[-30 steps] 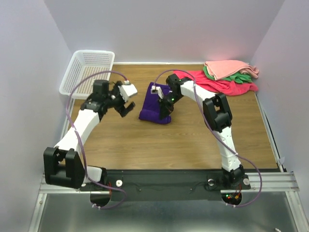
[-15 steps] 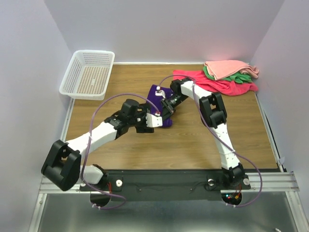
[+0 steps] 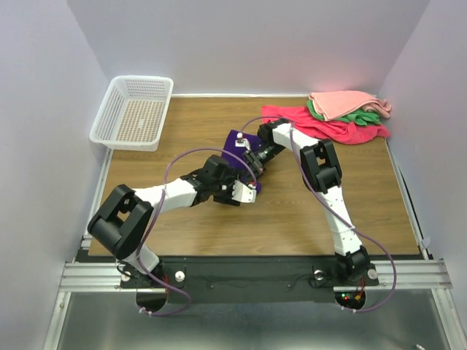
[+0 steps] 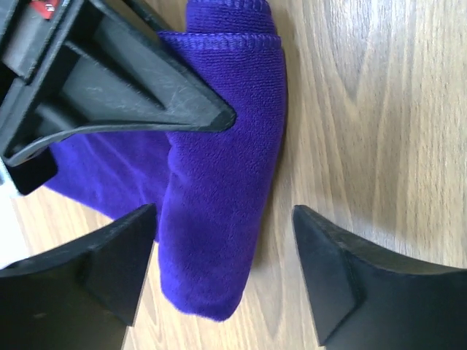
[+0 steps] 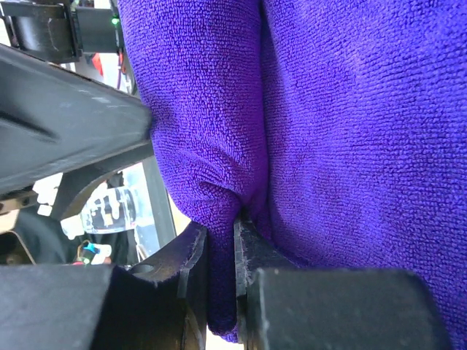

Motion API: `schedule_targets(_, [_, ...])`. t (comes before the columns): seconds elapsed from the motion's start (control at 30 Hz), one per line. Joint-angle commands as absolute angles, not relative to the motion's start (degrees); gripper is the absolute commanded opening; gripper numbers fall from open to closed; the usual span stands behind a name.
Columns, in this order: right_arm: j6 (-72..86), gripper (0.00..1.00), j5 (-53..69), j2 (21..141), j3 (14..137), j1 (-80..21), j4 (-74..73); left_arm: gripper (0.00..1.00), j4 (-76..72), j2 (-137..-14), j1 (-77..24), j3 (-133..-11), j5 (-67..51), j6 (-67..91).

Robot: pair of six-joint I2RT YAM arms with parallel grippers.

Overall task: Roll the towels
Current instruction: Roll the towel

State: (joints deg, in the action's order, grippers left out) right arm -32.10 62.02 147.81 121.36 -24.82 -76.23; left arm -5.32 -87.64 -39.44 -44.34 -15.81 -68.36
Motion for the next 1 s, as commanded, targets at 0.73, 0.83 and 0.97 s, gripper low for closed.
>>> schedule_targets(0.73, [-24.0, 0.74, 52.0, 140.0, 123.2, -14.1, -69.2, 0.00, 31.3, -109.6, -28.5, -69.3, -33.0, -56.2])
schedule_targets(0.83, [-20.9, 0.74, 51.9, 134.4, 119.0, -11.5, -63.8, 0.00, 37.8, -115.0, -26.3, -75.8, -35.5, -56.6])
schedule_targets(0.97, [-20.8, 0.74, 48.5, 125.2, 111.1, -10.2, -56.7, 0.00, 46.9, -122.9, -23.9, -86.5, -39.0, -58.4])
